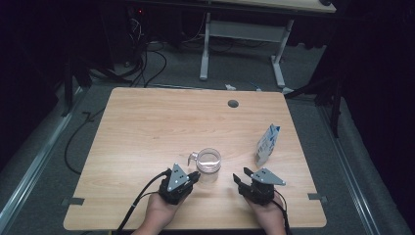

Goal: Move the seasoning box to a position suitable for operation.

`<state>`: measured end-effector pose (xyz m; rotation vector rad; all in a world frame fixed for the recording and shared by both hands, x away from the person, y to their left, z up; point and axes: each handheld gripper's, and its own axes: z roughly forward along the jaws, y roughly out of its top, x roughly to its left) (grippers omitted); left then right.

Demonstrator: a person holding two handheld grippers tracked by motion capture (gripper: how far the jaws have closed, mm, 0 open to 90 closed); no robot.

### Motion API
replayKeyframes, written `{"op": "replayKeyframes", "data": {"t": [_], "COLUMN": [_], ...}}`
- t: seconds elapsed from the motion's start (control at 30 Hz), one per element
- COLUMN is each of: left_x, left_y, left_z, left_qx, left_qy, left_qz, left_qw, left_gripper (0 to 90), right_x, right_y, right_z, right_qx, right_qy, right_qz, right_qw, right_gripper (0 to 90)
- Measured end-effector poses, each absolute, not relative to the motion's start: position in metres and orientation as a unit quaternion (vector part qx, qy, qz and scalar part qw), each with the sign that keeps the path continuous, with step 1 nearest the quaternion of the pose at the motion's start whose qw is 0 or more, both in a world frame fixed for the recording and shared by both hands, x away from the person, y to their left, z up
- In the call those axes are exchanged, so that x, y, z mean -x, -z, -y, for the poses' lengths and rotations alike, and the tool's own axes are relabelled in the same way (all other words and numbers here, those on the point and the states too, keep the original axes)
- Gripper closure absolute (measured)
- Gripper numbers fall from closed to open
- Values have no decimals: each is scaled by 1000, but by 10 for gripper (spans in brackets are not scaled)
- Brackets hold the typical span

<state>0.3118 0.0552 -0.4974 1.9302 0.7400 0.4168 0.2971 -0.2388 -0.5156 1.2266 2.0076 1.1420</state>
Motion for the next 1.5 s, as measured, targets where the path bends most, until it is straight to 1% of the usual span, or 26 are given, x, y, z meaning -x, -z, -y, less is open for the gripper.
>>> {"op": "replayKeyframes", "data": {"t": [0.03,0.07,0.1,0.17,0.2,0.33,0.37,0.5,0.53,0.63,0.7,0.8,0.9,1.0,1.1,1.13,1.17,1.2,1.23,1.27,1.3,1.33,1.37,1.4,1.43,1.5], "left_x": [-313,-315,-316,-320,-322,-331,-331,-337,-340,-343,-345,-349,-351,-353,-356,-357,-358,-358,-358,-359,-360,-360,-360,-360,-361,-362], "left_y": [497,496,496,495,494,496,496,497,497,497,493,487,484,481,477,475,473,471,469,465,463,461,461,460,459,457], "left_z": [-59,-63,-66,-72,-75,-85,-85,-90,-93,-94,-96,-96,-95,-93,-88,-87,-87,-87,-86,-85,-84,-82,-82,-79,-76,-70], "left_qx": [-795,-794,-793,-791,-792,-800,-800,-803,-803,-803,-801,-795,-792,-787,-790,-788,-785,-780,-777,-770,-768,-768,-768,-766,-767,-765], "left_qy": [-171,-173,-174,-171,-169,-175,-175,-169,-169,-172,-173,-175,-174,-175,-178,-177,-176,-179,-178,-174,-177,-181,-181,-187,-192,-195], "left_qz": [-310,-315,-319,-326,-330,-337,-337,-341,-341,-342,-337,-341,-348,-345,-347,-350,-352,-354,-355,-357,-356,-352,-352,-348,-343,-339], "left_qw": [492,490,489,488,484,464,464,460,459,456,465,469,471,481,472,474,479,483,489,499,502,504,504,507,507,511], "left_gripper": [806,766,766,719,719,592,575,540,522,515,547,546,546,607,588,618,618,678,678,747,769,813,840,840,886,898], "right_x": [-297,-296,-296,-295,-295,-295,-295,-299,-303,-308,-315,-323,-327,-328,-325,-322,-322,-321,-321,-321,-322,-322,-322,-322,-321,-321], "right_y": [516,516,516,514,514,512,512,503,498,493,485,476,473,477,481,485,485,488,488,492,493,494,495,495,496,496], "right_z": [239,238,238,238,238,231,231,224,221,220,217,218,220,220,219,220,220,220,220,221,221,221,220,220,218,218], "right_qx": [-452,-450,-450,-447,-447,-433,-433,-423,-422,-423,-418,-421,-419,-420,-418,-416,-416,-414,-414,-418,-421,-422,-421,-421,-419,-416], "right_qy": [-422,-421,-421,-422,-422,-424,-424,-425,-428,-436,-429,-434,-442,-445,-437,-435,-435,-432,-432,-430,-430,-431,-430,-430,-430,-434], "right_qz": [-742,-742,-742,-743,-743,-750,-750,-755,-757,-757,-758,-748,-744,-739,-746,-749,-749,-752,-752,-754,-753,-753,-754,-754,-755,-755], "right_qw": [261,263,263,264,264,263,263,265,256,241,258,274,276,280,279,276,276,276,276,270,267,264,263,263,264,261], "right_gripper": [526,548,548,565,565,555,555,537,536,540,543,548,550,557,556,558,558,561,561,553,552,556,564,564,578,593]}}
